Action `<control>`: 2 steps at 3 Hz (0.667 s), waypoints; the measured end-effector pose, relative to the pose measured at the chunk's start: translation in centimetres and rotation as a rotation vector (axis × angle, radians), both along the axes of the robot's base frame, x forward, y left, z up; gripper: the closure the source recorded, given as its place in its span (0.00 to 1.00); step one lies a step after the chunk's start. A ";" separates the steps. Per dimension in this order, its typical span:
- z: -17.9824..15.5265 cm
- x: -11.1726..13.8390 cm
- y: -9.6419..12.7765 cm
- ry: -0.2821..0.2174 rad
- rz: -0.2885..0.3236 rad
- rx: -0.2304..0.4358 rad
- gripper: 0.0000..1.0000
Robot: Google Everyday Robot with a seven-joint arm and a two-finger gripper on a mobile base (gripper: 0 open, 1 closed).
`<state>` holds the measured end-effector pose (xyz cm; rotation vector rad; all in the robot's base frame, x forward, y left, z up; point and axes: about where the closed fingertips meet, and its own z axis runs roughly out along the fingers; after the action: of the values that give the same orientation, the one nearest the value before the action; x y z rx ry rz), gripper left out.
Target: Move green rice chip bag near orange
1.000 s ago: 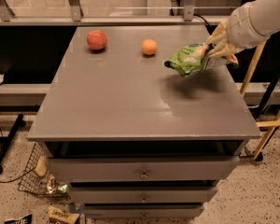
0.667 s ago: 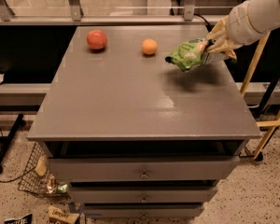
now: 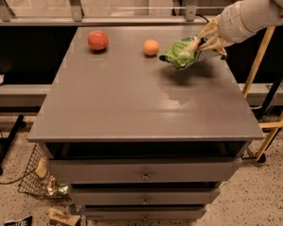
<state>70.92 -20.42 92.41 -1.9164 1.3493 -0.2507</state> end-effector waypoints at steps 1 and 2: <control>-0.6 1.1 0.9 0.002 0.042 0.022 1.00; -1.8 2.4 1.5 0.018 0.069 0.039 1.00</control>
Offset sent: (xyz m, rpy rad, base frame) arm 0.0324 0.0131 -0.0194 0.0455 0.0191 0.0827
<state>73.31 -18.87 90.57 -1.9323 1.2880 -0.1728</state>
